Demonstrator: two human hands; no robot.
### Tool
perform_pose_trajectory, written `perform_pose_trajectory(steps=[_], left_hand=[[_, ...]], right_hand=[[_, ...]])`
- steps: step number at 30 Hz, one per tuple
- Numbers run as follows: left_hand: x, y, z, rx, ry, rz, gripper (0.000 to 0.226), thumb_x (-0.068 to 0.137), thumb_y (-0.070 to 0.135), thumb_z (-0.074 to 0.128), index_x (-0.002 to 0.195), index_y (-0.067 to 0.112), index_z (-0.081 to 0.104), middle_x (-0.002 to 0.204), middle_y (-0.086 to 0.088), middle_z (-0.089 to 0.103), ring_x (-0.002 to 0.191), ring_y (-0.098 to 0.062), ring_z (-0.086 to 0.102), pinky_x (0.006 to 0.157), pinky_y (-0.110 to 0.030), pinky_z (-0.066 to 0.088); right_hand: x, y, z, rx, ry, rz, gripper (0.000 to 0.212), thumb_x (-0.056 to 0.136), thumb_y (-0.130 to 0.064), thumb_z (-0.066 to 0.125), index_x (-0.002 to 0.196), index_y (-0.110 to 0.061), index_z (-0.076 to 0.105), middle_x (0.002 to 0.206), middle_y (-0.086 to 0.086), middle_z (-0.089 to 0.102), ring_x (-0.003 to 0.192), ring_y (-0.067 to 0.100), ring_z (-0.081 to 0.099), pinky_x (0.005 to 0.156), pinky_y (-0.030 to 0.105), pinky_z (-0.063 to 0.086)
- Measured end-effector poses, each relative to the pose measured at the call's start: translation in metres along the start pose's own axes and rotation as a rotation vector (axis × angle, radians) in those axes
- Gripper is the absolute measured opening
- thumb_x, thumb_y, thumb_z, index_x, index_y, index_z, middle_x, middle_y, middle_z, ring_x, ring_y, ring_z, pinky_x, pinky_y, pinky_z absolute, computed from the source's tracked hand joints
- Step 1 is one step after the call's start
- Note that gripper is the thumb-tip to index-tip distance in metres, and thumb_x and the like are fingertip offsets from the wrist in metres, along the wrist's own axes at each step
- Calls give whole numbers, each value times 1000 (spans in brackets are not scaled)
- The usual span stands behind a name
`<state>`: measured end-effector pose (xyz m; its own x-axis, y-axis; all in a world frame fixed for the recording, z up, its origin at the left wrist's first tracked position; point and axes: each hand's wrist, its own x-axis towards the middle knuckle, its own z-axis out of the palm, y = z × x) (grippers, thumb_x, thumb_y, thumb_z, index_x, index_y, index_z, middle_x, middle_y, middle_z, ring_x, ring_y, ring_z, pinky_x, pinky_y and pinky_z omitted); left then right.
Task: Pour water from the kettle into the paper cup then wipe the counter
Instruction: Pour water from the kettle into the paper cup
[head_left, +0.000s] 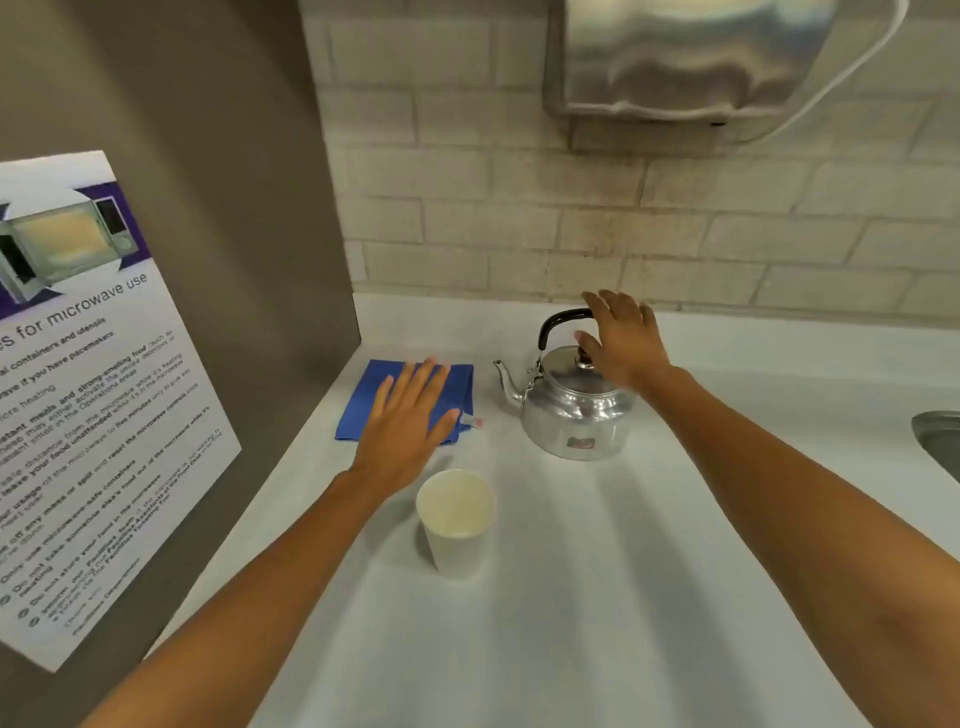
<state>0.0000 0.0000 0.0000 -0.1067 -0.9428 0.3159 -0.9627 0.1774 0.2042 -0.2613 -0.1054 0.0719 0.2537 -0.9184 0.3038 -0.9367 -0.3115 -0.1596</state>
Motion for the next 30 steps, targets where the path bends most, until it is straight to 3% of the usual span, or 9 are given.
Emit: perform_pose_trajectory(steps=[3, 6, 10, 14, 17, 23, 28, 30], left_hand=[[-17, -9, 13, -7, -120, -51, 72, 81, 58, 3, 146, 25, 5, 157, 2, 0, 145, -17, -6, 116, -35, -5], [-34, -20, 30, 35, -260, -82, 59, 95, 46, 24, 145, 26, 2, 158, 0, -4, 144, -18, -9, 116, -36, -6], [-50, -21, 39, 7, -388, -52, 71, 91, 46, 43, 146, 24, 4, 158, -1, -4, 145, -19, -7, 117, -39, -3], [-54, -19, 45, -52, -405, -95, 67, 91, 45, 44, 146, 25, 9, 158, -1, 2, 145, -18, -1, 117, -39, -1], [-54, -23, 50, -85, -414, -105, 66, 92, 44, 44, 145, 26, 10, 158, 0, 3, 145, -18, -2, 118, -39, -1], [-55, -31, 55, -183, -393, -118, 59, 93, 37, 45, 144, 28, 17, 157, 3, 8, 145, -15, 2, 117, -36, -1], [-68, -29, 42, -496, -342, -152, 49, 95, 15, 45, 140, 28, 30, 151, 6, 28, 142, -13, 16, 117, -32, 12], [-77, -29, 36, -565, -340, -179, 56, 92, 2, 46, 138, 30, 31, 147, 11, 31, 141, -11, 19, 116, -31, 16]], right_hand=[[5, 6, 1, 58, -14, 13, 53, 96, -34, 40, 142, -14, 25, 148, 14, 33, 138, 30, 26, 116, 47, 14], [8, 8, 5, 130, -4, 10, 50, 94, -36, 44, 137, -12, 35, 140, 17, 41, 131, 33, 35, 111, 45, 25], [16, 8, 5, 204, 31, 29, 45, 91, -42, 48, 123, -9, 52, 122, 18, 51, 118, 33, 41, 99, 43, 36], [22, 8, 3, 291, 32, 75, 45, 88, -50, 50, 107, -10, 60, 109, 15, 58, 109, 31, 47, 89, 40, 40], [27, 10, 2, 383, 13, 95, 44, 82, -54, 56, 93, -12, 62, 92, 10, 62, 92, 29, 55, 73, 33, 39], [23, 11, -2, 618, -42, 151, 39, 72, -55, 67, 73, -18, 58, 72, -4, 59, 70, 15, 54, 64, 29, 40], [16, 5, -6, 655, -49, 166, 37, 65, -59, 70, 62, -26, 55, 67, -10, 58, 64, 7, 52, 56, 23, 38], [13, 3, -8, 685, -44, 161, 37, 65, -58, 71, 61, -24, 56, 67, -9, 59, 63, 8, 52, 58, 24, 39]])
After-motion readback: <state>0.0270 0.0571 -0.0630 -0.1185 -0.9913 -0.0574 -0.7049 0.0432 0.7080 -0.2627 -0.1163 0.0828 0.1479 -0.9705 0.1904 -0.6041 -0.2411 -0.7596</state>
